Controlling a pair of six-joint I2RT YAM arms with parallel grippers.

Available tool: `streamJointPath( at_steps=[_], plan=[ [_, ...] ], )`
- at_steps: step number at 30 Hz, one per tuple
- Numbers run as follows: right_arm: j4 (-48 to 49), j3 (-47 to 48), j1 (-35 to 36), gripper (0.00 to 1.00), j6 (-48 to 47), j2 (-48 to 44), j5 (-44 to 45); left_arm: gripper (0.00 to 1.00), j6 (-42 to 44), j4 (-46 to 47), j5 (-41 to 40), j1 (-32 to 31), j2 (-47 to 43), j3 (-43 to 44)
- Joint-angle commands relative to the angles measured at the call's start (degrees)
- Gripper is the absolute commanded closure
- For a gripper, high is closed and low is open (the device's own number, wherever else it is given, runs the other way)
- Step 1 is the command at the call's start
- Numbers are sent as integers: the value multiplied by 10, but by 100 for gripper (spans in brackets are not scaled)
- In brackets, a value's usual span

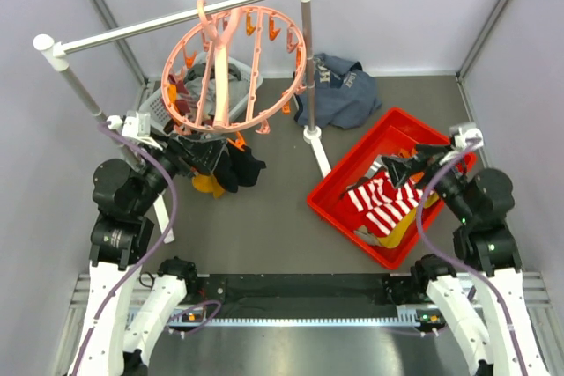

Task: Clip the socks to the hanger
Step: Open the clamp at the hanger.

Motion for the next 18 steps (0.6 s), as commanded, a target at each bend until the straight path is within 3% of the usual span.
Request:
streamJointPath(
  at_steps=[1,6,11,18],
  plan=[
    [-3,73,6,1,22,106,-115,2,-16,31,-17,-2,7,17],
    [81,79,20,1,72,193,-228,2,10,7,-37,-2,23,18],
    [180,88,152,1,38,272,-134,2,36,-5,-57,-3,26,11],
    [424,94,238,1,74,402,-150,2,86,-13,-114,-3,21,6]
  ],
)
